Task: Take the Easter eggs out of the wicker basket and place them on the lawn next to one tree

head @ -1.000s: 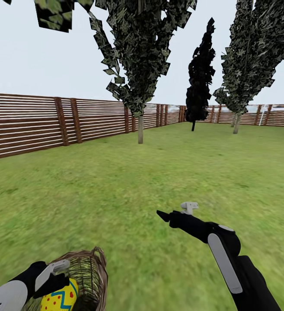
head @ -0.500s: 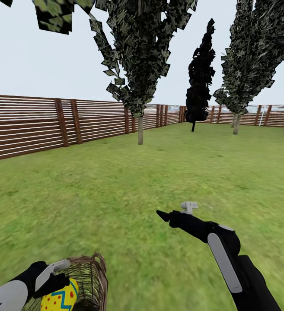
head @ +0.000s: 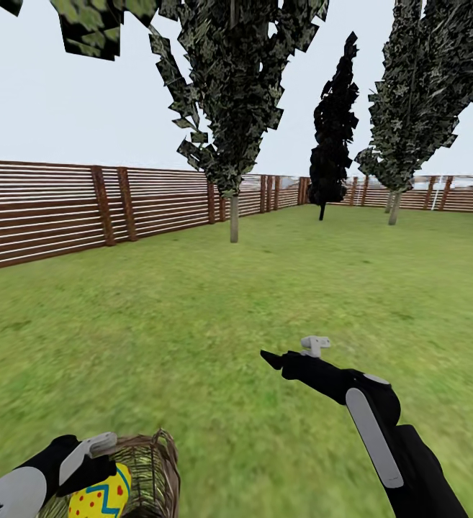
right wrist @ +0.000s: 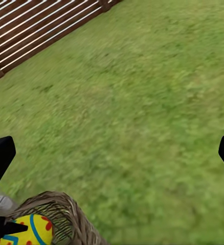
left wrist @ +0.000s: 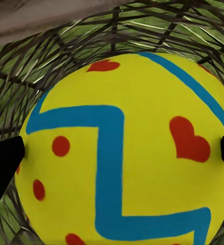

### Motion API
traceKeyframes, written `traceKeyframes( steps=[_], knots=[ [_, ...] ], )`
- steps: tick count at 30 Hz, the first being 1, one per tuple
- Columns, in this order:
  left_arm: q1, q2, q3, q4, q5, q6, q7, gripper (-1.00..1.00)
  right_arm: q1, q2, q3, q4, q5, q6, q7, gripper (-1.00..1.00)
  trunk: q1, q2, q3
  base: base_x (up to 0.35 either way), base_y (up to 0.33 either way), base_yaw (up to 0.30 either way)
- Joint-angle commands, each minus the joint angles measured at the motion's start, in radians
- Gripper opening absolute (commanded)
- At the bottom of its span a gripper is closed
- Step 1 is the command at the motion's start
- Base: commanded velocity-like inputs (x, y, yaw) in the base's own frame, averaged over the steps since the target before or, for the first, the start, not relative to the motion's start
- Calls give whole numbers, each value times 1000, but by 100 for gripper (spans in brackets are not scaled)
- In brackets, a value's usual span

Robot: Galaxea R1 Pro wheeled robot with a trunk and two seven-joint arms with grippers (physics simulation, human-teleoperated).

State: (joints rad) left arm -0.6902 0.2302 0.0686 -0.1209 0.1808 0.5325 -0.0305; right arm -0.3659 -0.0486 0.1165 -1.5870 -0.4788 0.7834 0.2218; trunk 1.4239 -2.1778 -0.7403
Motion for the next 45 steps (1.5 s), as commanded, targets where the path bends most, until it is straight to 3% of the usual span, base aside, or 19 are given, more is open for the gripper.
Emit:
traceKeyframes(
  steps=[1,45],
  knots=[
    [0,0,7,-2,0,6,-1,-100,-1,0,0,-1,3,4,4,100,-4,7,2,0,0,0],
    [3,-1,7,0,0,3,0,-100,1,0,-1,-1,3,-7,5,100,-173,315,140,0,0,0]
  ],
)
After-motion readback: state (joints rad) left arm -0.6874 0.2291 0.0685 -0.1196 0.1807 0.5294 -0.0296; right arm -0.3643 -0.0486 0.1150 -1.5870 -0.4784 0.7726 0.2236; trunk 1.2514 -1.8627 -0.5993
